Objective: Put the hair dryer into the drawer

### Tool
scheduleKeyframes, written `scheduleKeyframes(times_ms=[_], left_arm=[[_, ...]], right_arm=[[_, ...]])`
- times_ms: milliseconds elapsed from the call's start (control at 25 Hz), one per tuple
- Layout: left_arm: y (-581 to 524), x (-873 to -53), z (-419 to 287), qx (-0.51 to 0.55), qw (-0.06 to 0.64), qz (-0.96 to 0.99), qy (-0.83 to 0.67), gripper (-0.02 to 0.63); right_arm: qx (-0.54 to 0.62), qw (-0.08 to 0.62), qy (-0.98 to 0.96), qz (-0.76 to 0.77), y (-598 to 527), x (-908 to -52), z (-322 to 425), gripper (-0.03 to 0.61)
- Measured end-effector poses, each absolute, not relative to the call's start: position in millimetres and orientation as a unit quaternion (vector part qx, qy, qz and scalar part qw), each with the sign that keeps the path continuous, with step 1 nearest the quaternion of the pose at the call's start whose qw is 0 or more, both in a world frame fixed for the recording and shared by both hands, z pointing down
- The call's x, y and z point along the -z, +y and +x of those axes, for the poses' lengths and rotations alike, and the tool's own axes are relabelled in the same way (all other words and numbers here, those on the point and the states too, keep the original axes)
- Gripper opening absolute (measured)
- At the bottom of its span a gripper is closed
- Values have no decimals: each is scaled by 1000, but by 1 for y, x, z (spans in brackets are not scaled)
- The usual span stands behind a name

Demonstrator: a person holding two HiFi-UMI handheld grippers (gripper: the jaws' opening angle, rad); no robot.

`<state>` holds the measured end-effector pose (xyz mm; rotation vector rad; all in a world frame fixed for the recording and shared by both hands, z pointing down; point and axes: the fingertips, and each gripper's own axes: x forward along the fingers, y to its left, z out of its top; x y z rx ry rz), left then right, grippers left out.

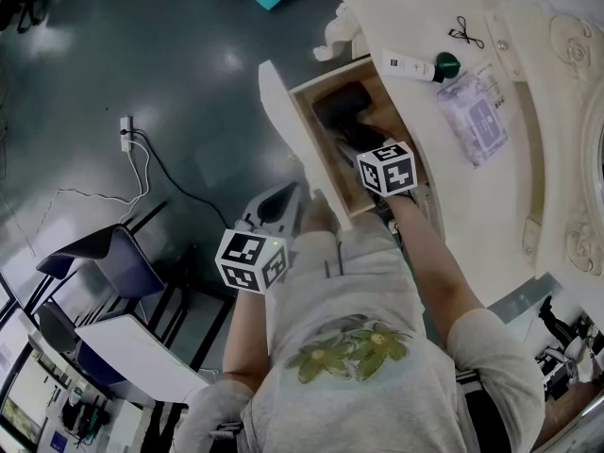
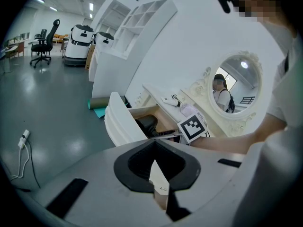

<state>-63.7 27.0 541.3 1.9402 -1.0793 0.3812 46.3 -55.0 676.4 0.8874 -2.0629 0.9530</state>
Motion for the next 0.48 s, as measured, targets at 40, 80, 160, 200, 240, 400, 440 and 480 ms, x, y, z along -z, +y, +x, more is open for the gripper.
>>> scheduleKeyframes(times_ms=[40,80,160,200,240,400,440,480], left_arm=[[27,-542,-64,-153,430,778,-432,10],[27,-542,-64,-153,431,778,-432,10],[27,-542,-64,-153,431,777,-432,11],[27,-542,-64,-153,431,777,-432,10],[27,-542,-64,-153,431,777,-432,10],[26,-541,-64,-152,432,777,-431,10],[26,-541,-64,-152,432,778,-431,9],[26,-541,-65,-152,432,778,-431,9]], right_arm=[[-365,345,-794,342,-55,-677,46,253],[-363,347,-795,341,-55,-678,45,253],[-360,350,-795,341,-56,-679,44,253],[-358,352,-795,341,-56,-679,44,253],[-356,354,-795,340,-56,-680,44,253],[-350,359,-795,340,-57,-681,42,253],[-348,361,-796,340,-57,-681,42,253],[-346,362,-796,341,-57,-682,41,253]])
